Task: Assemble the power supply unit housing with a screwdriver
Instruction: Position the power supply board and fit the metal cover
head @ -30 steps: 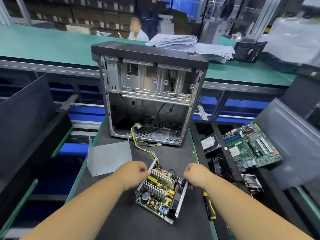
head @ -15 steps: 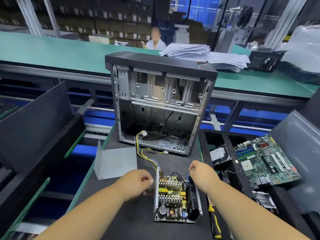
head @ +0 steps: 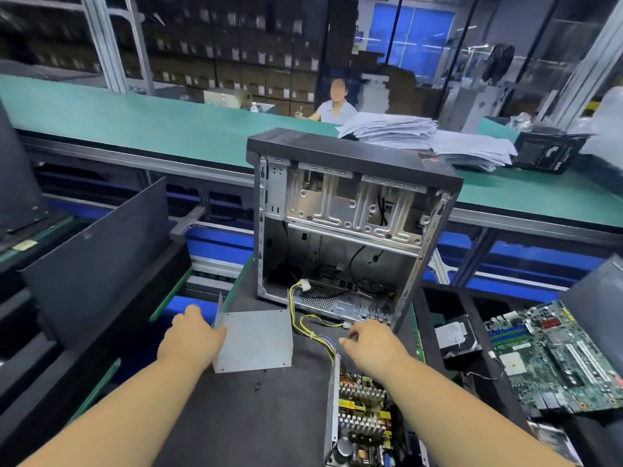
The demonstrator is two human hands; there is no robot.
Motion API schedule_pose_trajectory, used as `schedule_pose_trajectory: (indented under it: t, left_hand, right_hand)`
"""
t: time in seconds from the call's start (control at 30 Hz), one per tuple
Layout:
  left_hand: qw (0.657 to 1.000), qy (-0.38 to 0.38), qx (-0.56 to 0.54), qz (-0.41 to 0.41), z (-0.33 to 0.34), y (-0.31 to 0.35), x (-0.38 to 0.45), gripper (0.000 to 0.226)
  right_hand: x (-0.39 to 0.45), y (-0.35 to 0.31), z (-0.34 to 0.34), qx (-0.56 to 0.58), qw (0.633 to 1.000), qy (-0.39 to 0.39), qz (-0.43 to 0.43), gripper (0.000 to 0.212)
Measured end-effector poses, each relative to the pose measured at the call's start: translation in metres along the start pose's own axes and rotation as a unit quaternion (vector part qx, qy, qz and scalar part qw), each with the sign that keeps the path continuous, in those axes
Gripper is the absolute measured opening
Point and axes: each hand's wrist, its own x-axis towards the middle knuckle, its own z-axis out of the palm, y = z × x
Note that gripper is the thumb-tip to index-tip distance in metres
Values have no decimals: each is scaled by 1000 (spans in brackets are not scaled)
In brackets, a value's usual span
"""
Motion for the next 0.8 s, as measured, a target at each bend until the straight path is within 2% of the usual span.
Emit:
schedule_pose_trajectory:
  t: [0.07, 0.13, 0.27, 0.33, 0.5, 0.6, 0.63, 0.7, 0.8]
  left_hand:
    - [998, -63, 17, 5, 3, -7, 11, 58]
    - [996, -89, 16, 22, 7, -10, 19, 57]
    - [993, -108, 20, 46, 11, -10, 27, 29]
    - [992, -103, 25, 66, 10, -10, 29, 14]
    - [993, -87, -12, 82, -2, -16, 31, 20]
    - [992, -75, -49, 85, -14, -28, 32, 23]
    - [992, -70, -64, 83, -18, -32, 33, 24]
    - [990, -61, -100, 76, -28, -40, 33, 23]
    - [988, -38, -136, 64, -42, -47, 33, 22]
  right_hand:
    - [5, -17, 11, -9, 1000, -6, -17, 40]
    - [9, -29, 21, -34, 999, -13, -21, 45]
    - [19, -41, 35, -74, 997, -29, -10, 42]
    - [23, -43, 38, -69, 997, -35, -3, 39]
    - [31, -48, 40, -20, 998, -56, 31, 36]
    - [34, -57, 40, 2, 997, -63, 38, 11]
    - [34, -60, 40, 6, 997, -65, 36, 9]
    - [34, -65, 42, 12, 997, -64, 33, 23]
    - [34, -69, 44, 23, 997, -57, 40, 26]
